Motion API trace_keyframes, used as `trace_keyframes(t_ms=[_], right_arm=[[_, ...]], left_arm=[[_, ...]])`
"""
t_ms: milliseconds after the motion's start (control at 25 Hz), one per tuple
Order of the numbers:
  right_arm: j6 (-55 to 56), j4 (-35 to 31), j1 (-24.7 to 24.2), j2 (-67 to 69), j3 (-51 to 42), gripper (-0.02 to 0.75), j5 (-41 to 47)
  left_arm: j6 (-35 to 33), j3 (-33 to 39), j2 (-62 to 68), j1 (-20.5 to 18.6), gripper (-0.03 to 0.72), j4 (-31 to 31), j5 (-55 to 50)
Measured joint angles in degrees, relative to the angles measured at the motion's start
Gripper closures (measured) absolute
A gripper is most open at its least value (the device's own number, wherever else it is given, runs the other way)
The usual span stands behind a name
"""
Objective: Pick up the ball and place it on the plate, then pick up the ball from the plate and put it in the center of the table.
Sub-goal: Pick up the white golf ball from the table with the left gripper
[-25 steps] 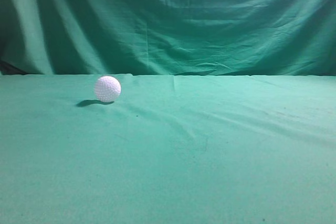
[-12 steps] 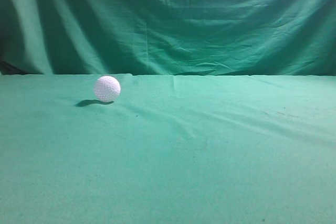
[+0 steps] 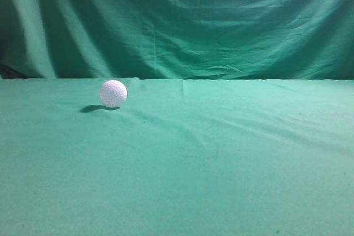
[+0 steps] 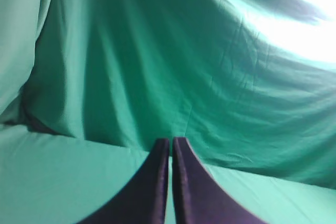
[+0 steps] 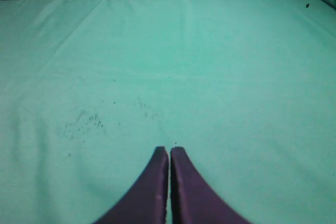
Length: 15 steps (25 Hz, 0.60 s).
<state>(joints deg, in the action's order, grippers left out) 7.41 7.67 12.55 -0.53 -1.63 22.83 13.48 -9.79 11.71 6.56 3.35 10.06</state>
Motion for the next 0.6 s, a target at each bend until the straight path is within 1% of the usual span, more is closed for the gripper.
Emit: trace_keyframes(t_ms=[80,320,400,480,560,600], right_arm=[[0.0,0.0,0.0,0.0,0.0,0.738,0.0],[0.0,0.0,0.0,0.0,0.0,0.738,0.0],[0.0,0.0,0.0,0.0,0.0,0.738,0.0],[0.0,0.0,0.0,0.0,0.0,0.738,0.0],[0.0,0.0,0.0,0.0,0.0,0.738,0.0],[0.0,0.0,0.0,0.0,0.0,0.738,0.0]], left_arm=[[0.0,0.0,1.3,0.0,0.688,0.0,2.2],[0.0,-0.5,2.3,0.0,0.688,-0.3,1.8],[0.3,-3.0,3.0,0.0,0.688,-1.8,-4.2],[0.4,-7.4,5.3,0.0,0.688,-4.7,-13.9],[-1.3,-12.0,8.5,0.0,0.688,-5.9,-22.7],[-3.6,-13.9,10.6,0.0,0.688,-5.5,-27.2]])
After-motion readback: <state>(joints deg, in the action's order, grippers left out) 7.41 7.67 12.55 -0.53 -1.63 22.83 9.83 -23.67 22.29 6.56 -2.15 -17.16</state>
